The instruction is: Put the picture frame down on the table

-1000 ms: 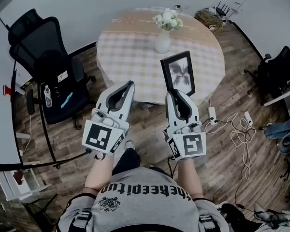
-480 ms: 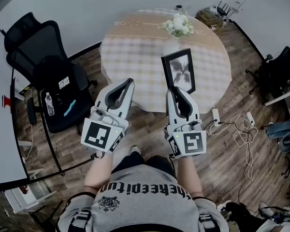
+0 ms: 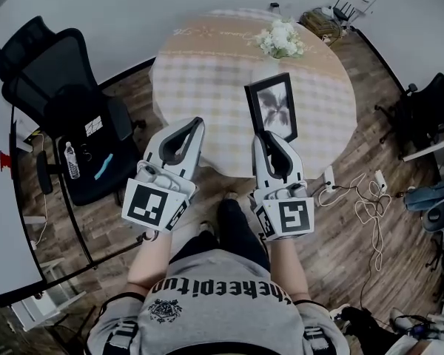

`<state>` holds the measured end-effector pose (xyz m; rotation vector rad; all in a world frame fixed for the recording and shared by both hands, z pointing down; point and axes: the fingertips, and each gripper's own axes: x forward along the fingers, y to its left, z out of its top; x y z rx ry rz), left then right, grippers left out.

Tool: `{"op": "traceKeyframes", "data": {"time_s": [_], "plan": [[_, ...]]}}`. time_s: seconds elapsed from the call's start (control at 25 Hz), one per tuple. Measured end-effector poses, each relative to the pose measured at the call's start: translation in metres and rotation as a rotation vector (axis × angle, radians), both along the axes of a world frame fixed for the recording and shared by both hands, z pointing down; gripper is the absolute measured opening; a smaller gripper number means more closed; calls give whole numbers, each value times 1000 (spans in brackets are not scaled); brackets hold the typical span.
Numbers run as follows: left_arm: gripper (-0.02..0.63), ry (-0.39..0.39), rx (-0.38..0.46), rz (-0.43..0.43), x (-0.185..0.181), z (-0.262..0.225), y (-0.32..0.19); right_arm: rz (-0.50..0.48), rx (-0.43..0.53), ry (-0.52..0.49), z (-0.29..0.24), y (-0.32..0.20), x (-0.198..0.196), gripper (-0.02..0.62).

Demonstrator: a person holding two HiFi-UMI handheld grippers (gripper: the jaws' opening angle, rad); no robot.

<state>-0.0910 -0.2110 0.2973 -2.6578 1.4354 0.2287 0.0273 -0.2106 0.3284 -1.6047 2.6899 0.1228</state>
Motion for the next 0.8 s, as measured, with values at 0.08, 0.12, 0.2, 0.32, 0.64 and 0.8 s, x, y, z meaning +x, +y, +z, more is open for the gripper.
{"op": "traceKeyframes", "data": {"time_s": [0.08, 0.12, 0.2, 0.32, 0.64, 0.8], "plan": [[15, 1, -4, -10, -3, 2, -10, -12, -8, 0, 3, -11, -2, 69], [15, 2, -6, -17, -4, 2, -15, -19, -12, 0, 4, -16, -4, 69], [15, 3, -10, -29, -6, 2, -26, -33, -21, 2, 6, -29, -7, 69], [15, 7, -12, -48, -9, 1, -43, -53, -40, 0, 10, -50, -10, 69], [15, 11, -27, -119, -16, 6, -85, -133, -108, 14, 35, -105, -22, 69], [15, 7, -46, -159, -20, 13, -102, -178, -154, 30, 52, -127, -30, 69]]}}
